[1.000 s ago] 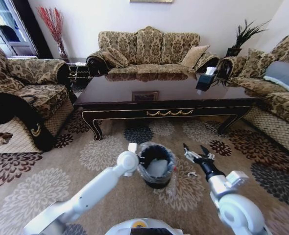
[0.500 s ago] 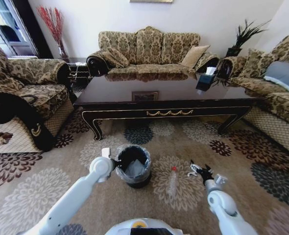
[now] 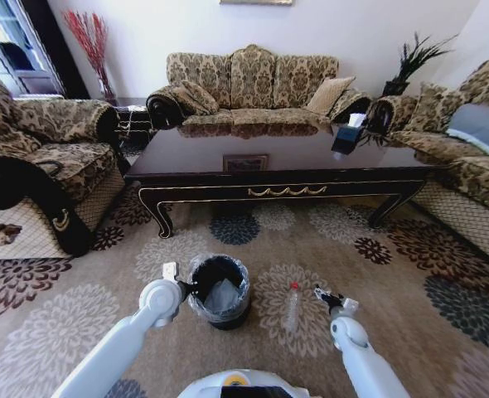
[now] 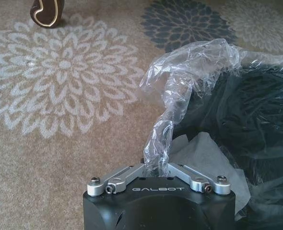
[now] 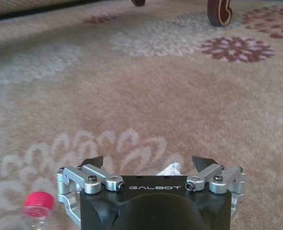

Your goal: Move to the front of the table and pick up the trash from the floor, then place it into the trash bin.

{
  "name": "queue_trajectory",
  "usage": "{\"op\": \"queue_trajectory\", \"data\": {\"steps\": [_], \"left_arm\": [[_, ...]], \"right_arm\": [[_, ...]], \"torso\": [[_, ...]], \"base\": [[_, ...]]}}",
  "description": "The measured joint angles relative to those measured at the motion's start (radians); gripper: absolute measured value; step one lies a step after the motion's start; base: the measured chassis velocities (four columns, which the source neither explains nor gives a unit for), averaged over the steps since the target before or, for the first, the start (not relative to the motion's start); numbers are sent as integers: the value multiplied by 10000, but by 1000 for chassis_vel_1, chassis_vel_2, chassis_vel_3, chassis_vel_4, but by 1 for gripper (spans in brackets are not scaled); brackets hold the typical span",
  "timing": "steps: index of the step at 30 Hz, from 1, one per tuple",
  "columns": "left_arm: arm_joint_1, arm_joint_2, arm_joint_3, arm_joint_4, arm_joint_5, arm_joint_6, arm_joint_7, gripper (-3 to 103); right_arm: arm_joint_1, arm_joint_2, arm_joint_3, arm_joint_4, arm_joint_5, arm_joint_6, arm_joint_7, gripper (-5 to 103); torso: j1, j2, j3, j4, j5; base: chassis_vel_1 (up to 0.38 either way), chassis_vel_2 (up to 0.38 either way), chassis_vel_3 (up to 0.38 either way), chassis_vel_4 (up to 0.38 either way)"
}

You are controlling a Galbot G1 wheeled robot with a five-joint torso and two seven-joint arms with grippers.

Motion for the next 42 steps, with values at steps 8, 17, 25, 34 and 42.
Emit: {"op": "queue_trajectory", "data": {"steps": [8,17,25,34,42], "left_arm": [[101,47,-40,-230,-40,0,-6,0],[89,72,-135,-162,4,0,76,0],[108,91,-175,-174,5,-4,106,0],[201,39,-193,-167,97,-6,166,0],[252,31,-174,-183,373,-23,300,0]], "right_arm": [[592,211,60,-1245,146,40,88,100],[1005,271,47,-1929,192,9,111,86],[1086,306,59,-2172,23,66,119,54],[929,314,107,-2062,8,119,121,21],[722,248,163,-1745,-117,139,98,1]], "torso": [[0,0,0,-2,3],[0,0,0,-1,3],[0,1,0,-4,-2],[0,0,-1,-1,4],[0,0,0,0,5]], "base": [[0,0,0,0],[0,0,0,0],[0,0,0,0],[0,0,0,0],[0,0,0,0]]}}
